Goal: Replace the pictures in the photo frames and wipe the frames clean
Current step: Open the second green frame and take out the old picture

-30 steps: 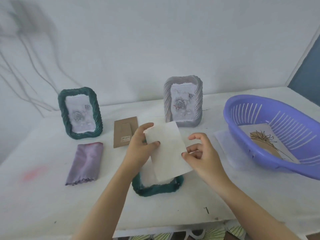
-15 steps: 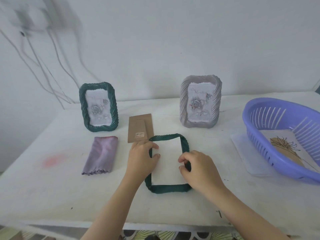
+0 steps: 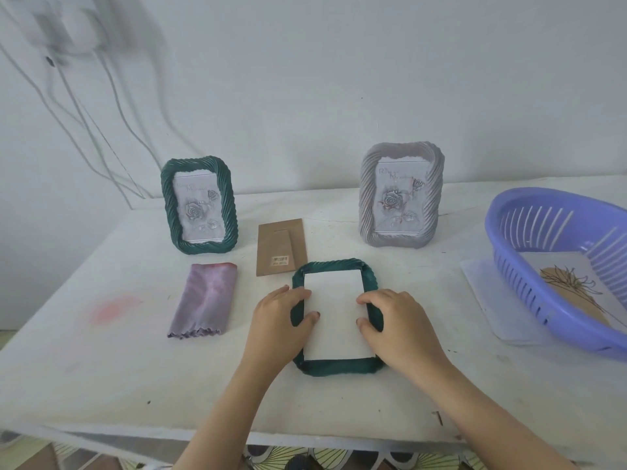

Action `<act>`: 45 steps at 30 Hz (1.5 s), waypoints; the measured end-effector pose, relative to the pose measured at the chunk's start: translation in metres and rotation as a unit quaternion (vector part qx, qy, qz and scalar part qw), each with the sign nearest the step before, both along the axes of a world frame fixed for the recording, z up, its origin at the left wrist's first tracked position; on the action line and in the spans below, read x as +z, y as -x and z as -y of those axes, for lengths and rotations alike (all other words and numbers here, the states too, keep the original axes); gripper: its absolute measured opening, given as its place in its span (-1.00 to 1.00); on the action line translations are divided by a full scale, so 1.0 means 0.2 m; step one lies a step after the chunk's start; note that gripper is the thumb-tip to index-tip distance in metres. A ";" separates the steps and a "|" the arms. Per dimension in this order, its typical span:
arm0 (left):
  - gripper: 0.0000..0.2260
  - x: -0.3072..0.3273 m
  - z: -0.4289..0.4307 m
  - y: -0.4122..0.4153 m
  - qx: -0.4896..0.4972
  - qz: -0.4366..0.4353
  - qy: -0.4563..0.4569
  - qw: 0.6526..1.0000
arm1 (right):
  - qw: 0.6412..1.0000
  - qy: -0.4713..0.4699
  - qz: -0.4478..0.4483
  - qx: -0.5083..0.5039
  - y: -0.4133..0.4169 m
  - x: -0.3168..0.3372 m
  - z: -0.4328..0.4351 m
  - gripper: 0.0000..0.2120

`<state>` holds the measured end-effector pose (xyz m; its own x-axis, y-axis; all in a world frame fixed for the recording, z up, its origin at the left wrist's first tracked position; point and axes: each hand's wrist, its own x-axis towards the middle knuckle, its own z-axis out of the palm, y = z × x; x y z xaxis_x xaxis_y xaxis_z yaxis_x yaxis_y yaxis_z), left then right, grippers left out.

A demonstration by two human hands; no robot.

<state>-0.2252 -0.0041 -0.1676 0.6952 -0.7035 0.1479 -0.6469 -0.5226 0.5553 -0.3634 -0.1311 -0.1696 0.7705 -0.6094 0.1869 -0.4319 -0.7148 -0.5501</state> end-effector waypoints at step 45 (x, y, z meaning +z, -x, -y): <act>-0.66 0.30 0.17 -0.41 0.121 -0.361 0.261 0.887 | 0.987 -0.024 0.153 -0.035 -0.02 -0.04 -0.01 -0.72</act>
<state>-0.1426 -0.0385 -0.1072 0.8630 -0.4867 -0.1353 0.0716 -0.1472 0.9865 -0.3601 -0.1294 -0.1780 0.6376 -0.6734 0.3742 -0.2875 -0.6587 -0.6953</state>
